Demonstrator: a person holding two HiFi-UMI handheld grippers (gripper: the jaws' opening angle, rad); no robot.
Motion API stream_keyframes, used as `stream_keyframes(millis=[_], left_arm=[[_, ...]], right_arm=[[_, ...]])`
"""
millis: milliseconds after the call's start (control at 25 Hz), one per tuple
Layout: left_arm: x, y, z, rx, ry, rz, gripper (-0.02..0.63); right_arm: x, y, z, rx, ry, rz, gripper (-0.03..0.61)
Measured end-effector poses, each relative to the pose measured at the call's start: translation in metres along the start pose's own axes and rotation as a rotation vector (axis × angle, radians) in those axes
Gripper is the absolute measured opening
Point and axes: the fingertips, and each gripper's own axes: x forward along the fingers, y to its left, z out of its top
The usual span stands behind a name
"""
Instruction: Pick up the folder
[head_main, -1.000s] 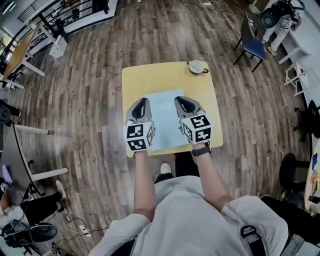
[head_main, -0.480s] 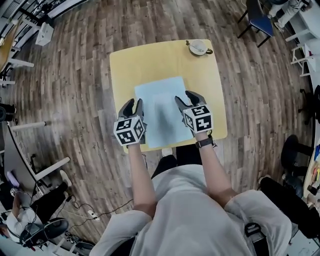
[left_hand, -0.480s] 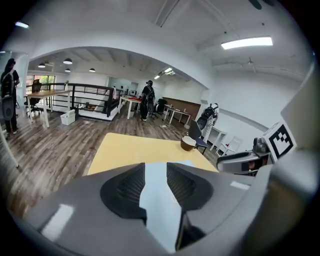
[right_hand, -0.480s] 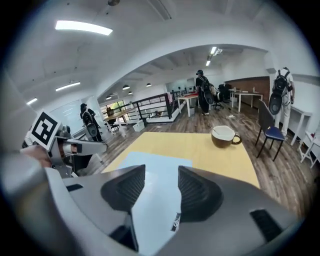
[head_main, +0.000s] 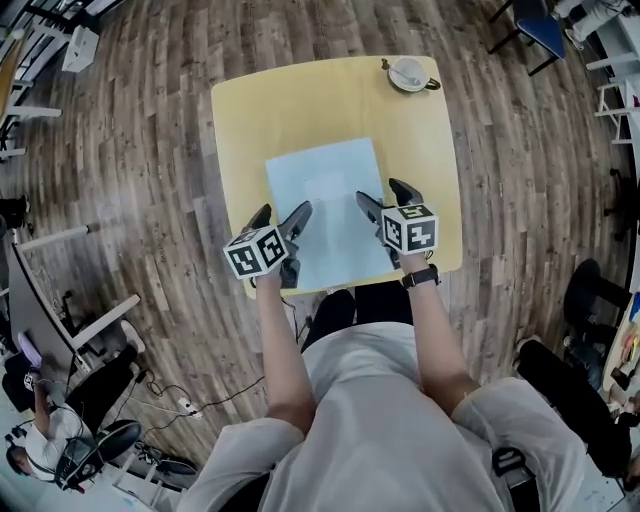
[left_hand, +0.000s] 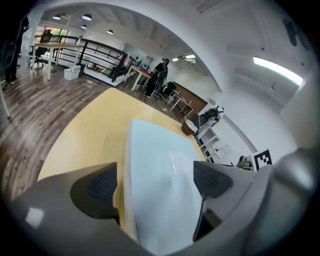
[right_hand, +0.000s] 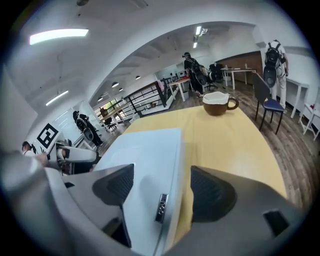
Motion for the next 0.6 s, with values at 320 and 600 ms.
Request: stream_keyframes(millis=[320, 600], left_arm=[[0.019, 0.003, -0.031, -0.027, 0.088, 0.013, 0.460], [0.021, 0.004, -0.036, -0.023, 0.088, 0.087, 0.453]], right_arm=[[0.014, 0.002, -0.024, 0.116, 0.024, 0.098, 0.321], [0.015, 0.002, -0.025, 0.100, 0.059, 0.071, 0.321]])
